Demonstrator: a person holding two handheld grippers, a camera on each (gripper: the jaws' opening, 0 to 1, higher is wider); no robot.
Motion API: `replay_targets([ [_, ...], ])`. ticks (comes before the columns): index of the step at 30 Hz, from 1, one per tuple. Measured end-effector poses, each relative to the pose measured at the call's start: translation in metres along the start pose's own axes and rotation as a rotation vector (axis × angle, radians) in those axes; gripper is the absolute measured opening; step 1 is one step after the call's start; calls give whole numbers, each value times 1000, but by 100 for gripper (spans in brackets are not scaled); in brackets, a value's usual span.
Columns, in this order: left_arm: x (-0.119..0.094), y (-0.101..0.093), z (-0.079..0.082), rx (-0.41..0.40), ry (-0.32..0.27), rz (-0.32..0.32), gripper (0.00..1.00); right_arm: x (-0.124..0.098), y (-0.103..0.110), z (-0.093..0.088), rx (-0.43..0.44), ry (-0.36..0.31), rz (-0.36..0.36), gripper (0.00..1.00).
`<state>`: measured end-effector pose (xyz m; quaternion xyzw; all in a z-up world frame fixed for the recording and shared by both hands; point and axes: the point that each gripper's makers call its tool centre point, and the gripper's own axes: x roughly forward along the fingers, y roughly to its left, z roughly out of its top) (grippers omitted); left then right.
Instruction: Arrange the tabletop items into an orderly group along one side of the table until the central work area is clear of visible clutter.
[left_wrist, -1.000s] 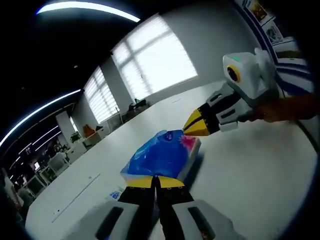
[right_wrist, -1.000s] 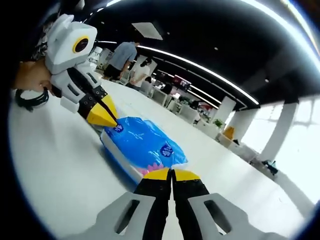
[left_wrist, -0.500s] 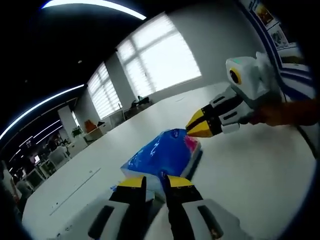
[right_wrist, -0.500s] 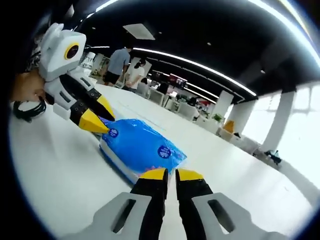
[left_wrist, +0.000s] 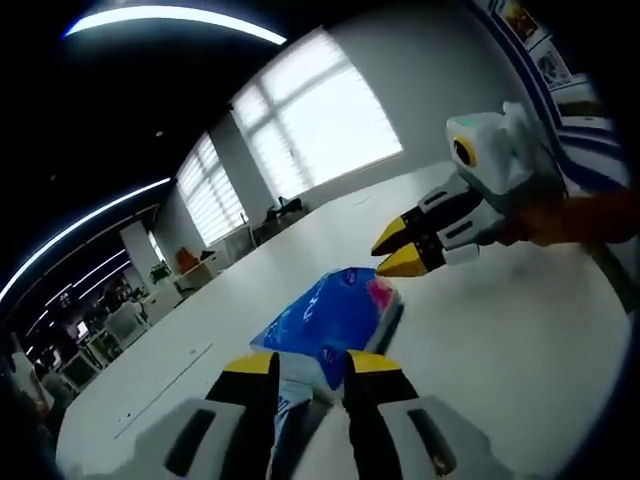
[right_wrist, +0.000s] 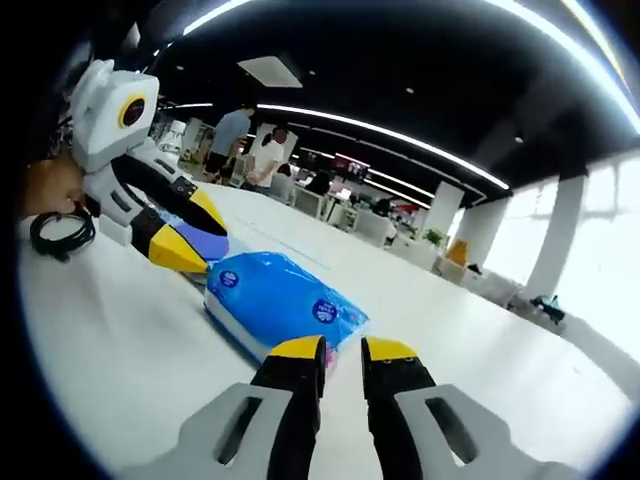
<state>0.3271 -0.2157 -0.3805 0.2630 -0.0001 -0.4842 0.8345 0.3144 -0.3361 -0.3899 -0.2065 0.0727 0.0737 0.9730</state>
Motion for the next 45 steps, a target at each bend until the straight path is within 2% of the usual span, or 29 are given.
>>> replay_targets([
  [3,-3,3,0,-6,5,13,30,-2,-3,-1,35,5,-10,30],
  [5,-5,6,-1,-21,7,23,32,-3,-3,-1,49,4,-13,34],
  [11,-13,14,-4,-37,10,63,42,-6,2,3,58,-8,4,34],
  [18,-21,18,-11,-114,23,90,56,-8,6,5,47,-10,14,35],
  [24,-24,19,-17,-150,33,85,64,-10,7,7,43,-12,15,34],
  [30,-26,20,-24,-126,60,94,74,-11,8,11,49,-21,23,35],
  [33,-28,17,-24,-144,58,83,76,-11,10,12,56,-22,30,39],
  [36,-35,23,-23,-147,49,116,74,-11,16,15,87,-29,55,40],
  [42,-42,28,-19,-141,42,114,73,-11,21,24,74,-52,65,46],
  [45,-47,28,-19,-142,43,118,73,-11,27,28,78,-54,80,46],
])
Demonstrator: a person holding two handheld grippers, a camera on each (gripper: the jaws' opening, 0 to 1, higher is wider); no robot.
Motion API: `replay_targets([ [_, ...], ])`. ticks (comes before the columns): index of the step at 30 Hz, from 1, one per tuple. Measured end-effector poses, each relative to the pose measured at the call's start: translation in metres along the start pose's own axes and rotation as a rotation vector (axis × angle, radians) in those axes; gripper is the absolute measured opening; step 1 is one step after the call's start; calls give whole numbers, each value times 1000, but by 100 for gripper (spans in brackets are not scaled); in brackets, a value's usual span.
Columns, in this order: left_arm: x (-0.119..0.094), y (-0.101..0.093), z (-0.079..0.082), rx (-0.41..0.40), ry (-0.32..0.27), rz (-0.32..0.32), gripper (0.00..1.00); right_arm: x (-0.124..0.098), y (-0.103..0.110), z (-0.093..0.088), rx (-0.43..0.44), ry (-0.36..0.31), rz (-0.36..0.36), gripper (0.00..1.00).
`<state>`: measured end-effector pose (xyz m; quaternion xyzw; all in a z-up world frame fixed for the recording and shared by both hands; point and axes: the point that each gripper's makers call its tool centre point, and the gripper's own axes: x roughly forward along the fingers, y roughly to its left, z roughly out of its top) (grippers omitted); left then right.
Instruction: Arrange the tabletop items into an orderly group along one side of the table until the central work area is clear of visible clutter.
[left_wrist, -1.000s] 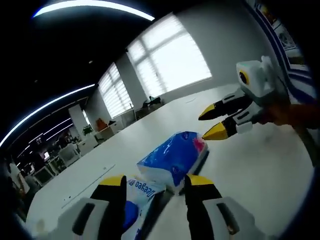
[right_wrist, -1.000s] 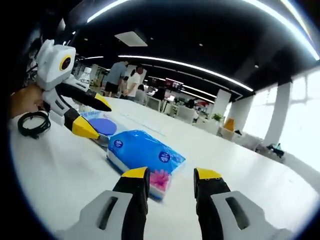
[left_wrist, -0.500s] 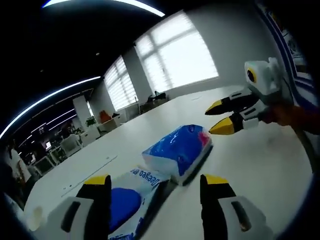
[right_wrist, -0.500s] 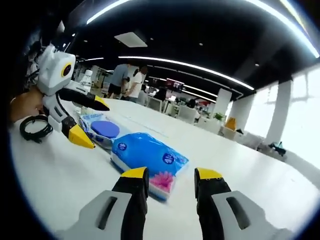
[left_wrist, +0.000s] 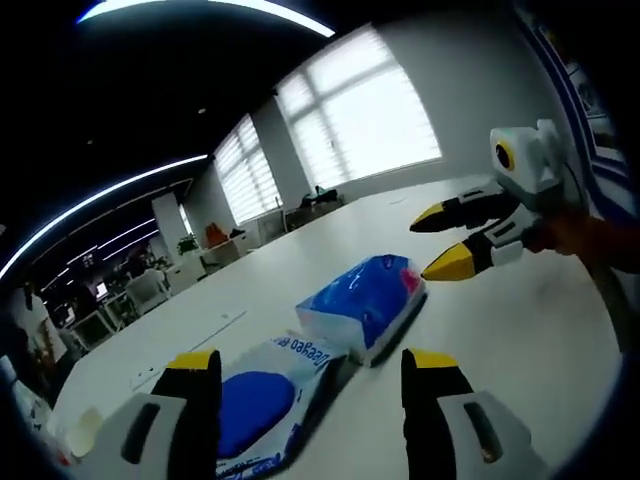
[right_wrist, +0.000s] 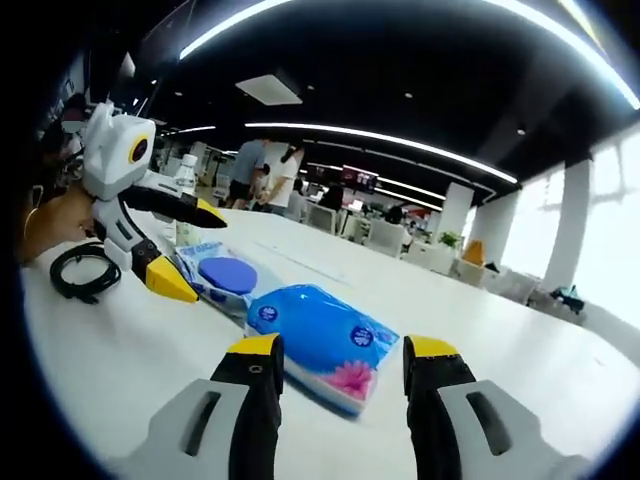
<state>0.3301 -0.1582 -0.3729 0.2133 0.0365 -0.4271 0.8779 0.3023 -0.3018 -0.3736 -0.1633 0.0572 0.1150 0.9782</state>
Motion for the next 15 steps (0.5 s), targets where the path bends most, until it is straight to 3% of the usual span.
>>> replay_targets([
  [5,-9,-4,-6,-6,9,-9,73,0,10,2,-5,-6,24,46],
  [15,-31,7,-18,-5,21,23,72,0,25,11,-1,-20,54,46],
])
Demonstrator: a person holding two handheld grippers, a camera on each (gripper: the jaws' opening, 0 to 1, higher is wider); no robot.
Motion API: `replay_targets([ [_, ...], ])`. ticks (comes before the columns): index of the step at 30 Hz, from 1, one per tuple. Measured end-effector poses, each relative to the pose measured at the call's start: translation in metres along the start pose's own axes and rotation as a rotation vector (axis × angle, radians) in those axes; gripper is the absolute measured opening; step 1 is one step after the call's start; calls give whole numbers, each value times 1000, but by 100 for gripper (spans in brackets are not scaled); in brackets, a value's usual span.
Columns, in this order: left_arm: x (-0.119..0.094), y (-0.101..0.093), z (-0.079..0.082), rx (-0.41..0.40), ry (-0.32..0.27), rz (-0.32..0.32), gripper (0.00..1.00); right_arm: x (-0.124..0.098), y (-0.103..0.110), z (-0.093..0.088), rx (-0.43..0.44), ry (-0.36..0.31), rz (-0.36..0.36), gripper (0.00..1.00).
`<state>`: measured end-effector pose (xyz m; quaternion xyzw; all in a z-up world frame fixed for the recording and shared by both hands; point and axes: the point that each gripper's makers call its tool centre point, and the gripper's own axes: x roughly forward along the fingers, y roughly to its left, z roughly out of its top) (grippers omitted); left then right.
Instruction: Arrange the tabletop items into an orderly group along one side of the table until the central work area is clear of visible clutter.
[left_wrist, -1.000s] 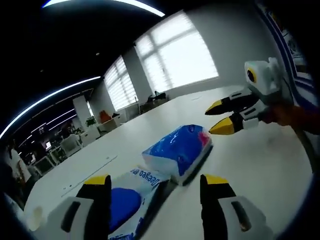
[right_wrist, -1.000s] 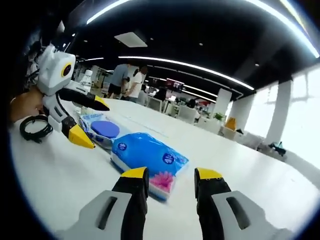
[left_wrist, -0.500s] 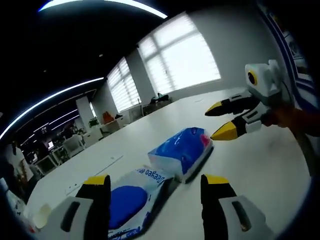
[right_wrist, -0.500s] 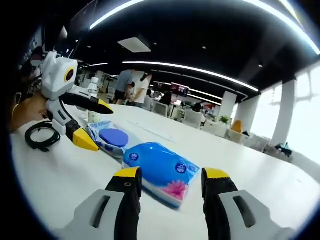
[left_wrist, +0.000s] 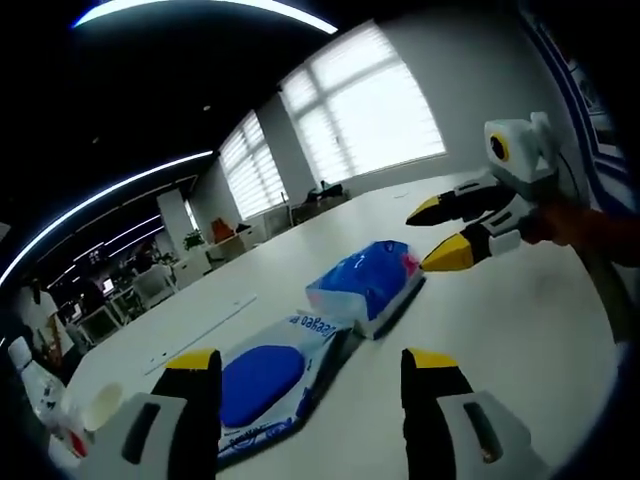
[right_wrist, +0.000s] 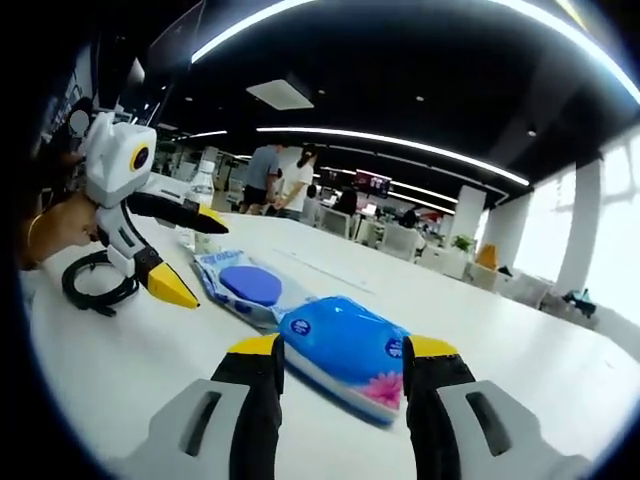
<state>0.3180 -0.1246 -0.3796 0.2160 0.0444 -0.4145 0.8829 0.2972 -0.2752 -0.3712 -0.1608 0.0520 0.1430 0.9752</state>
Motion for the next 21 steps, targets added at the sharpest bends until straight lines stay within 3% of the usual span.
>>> replay_targets([
  [5,-8,2,-14,0,30,17,70,-2,9,3,0,-12,24,36],
  [11,-22,5,-16,-17,12,20,68,0,20,6,8,-7,35,43],
  [21,-43,11,-24,-20,12,44,67,-2,33,12,2,-11,59,43],
])
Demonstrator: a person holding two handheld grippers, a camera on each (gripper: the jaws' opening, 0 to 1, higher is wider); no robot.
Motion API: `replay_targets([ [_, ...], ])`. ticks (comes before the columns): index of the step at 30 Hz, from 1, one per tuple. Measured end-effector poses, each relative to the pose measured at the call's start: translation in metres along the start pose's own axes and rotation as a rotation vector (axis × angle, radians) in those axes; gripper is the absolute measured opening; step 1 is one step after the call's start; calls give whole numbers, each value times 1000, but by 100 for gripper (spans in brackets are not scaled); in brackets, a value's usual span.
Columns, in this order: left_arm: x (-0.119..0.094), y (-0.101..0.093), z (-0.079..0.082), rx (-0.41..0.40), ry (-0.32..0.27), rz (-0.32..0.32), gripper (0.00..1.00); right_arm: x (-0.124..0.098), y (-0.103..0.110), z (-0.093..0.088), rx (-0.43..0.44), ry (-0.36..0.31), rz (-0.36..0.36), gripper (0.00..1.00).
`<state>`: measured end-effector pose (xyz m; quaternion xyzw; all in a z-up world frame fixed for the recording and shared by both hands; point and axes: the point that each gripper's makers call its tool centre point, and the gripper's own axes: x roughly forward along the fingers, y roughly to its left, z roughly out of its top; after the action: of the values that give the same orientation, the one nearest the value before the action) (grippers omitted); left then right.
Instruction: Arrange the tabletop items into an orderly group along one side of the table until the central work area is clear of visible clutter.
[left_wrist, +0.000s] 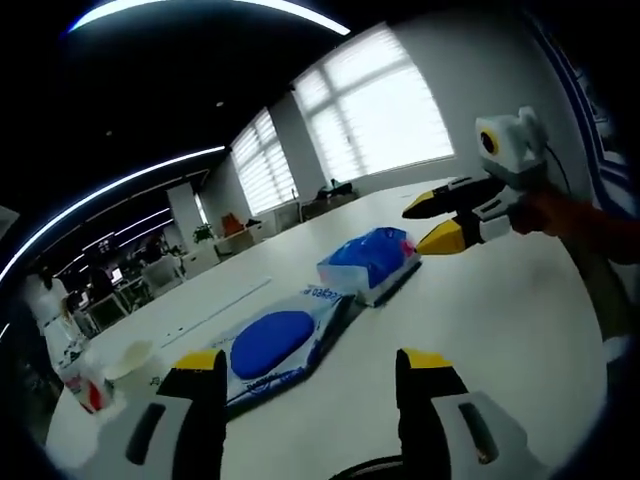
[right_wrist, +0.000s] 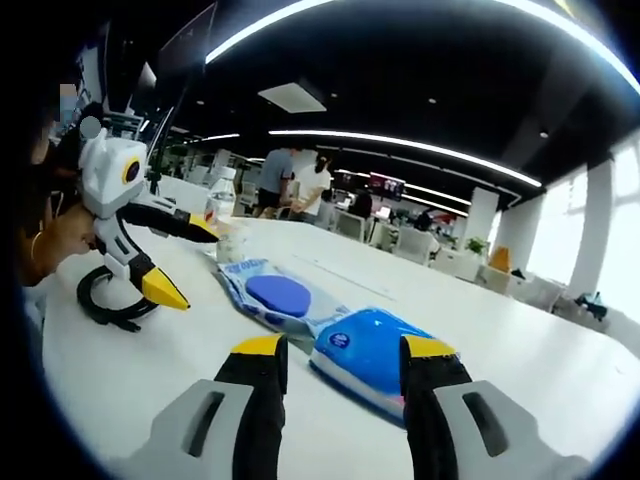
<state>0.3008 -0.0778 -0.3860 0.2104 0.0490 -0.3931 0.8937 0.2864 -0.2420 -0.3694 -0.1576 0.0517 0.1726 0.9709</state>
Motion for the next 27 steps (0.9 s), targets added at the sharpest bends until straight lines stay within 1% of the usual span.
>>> replay_targets([
  [2,-8,6,-1,26,-4,31,67,-1,6,-1,-11,4,11,43],
  [5,-15,9,-2,26,-9,44,67,-1,13,-2,-14,9,22,43],
  [6,-16,10,-2,16,-18,50,66,0,15,-1,-15,8,26,43],
  [7,-16,12,-5,19,-15,55,65,0,17,-1,-15,7,29,43],
  [8,-17,12,-9,2,4,57,65,1,19,0,-17,5,32,43],
  [9,-19,13,-11,-20,5,59,65,1,20,1,-18,5,34,43],
  [11,-22,13,-12,-29,-8,57,65,1,22,3,-12,2,38,43],
  [13,-25,13,-16,-30,1,58,65,1,26,6,-9,-4,45,43],
  [15,-29,11,-22,-53,17,45,65,1,31,8,-9,-9,55,43],
  [17,-34,12,-23,-70,12,42,65,1,37,9,-9,-11,66,43],
  [22,-44,11,-28,-63,18,43,65,2,53,11,-2,-23,94,43],
  [23,-44,10,-29,-55,23,43,65,2,56,12,-1,-27,99,43],
  [25,-44,11,-34,8,59,57,65,3,61,13,-2,-30,108,43],
  [27,-44,9,-33,1,52,51,65,5,65,15,-7,-27,120,43],
])
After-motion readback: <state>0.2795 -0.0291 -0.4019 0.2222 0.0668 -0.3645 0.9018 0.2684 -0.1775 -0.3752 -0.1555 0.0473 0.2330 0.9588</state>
